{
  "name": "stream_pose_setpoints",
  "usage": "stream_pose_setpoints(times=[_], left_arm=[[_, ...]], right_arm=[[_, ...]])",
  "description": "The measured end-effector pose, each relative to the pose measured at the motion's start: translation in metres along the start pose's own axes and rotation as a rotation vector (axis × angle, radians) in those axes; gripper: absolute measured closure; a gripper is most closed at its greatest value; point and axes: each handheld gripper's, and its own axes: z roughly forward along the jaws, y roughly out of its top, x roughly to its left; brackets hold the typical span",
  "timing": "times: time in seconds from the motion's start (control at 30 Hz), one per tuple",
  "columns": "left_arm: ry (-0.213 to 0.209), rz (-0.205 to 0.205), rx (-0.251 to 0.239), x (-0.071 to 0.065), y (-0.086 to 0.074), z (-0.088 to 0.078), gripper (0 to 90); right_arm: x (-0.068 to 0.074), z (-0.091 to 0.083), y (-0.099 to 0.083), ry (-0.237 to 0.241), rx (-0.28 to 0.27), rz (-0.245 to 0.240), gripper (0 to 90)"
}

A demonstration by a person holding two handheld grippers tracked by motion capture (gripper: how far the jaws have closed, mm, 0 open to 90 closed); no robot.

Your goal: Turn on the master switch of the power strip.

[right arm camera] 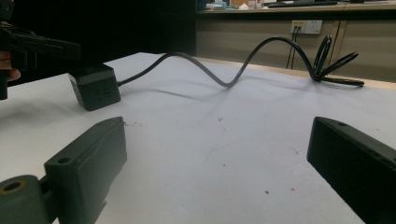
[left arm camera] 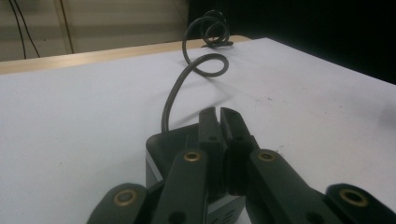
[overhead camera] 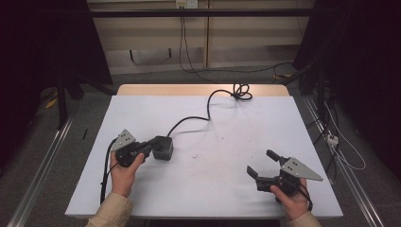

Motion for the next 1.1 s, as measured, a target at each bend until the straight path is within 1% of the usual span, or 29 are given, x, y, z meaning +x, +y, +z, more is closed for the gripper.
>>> stream_pose_setpoints(times=[0.1,0.2,0.4,0.63,0.8,1.1], left_arm=[[-0.001,0.007,0.012,0.0002,0.0,0.0004,89.9],[0.006,0.001,0.024,0.0001,-0.001,0.0014,90.0],[0.003,-0.004,0.036,0.0001,-0.002,0.0029,90.0],[0.003,-0.01,0.047,0.0007,-0.003,0.0055,90.0],[0.004,-0.015,0.046,0.0006,-0.0037,0.0065,90.0],[0.01,-0.008,0.058,0.0005,-0.0043,0.0071,90.0]], right_arm=[[0.0001,0.0,-0.0001,0.0,0.001,0.0,4.2],[-0.0002,0.0,-0.0001,-0.002,0.001,0.0,4.2],[-0.0002,-0.0002,0.0,-0.003,0.001,0.001,4.2],[-0.0002,-0.0005,0.0001,-0.003,0.001,0.002,4.2],[-0.0003,-0.0007,0.0001,-0.002,0.002,0.003,4.2],[-0.0004,-0.0008,0.0002,-0.001,0.001,0.003,4.2]])
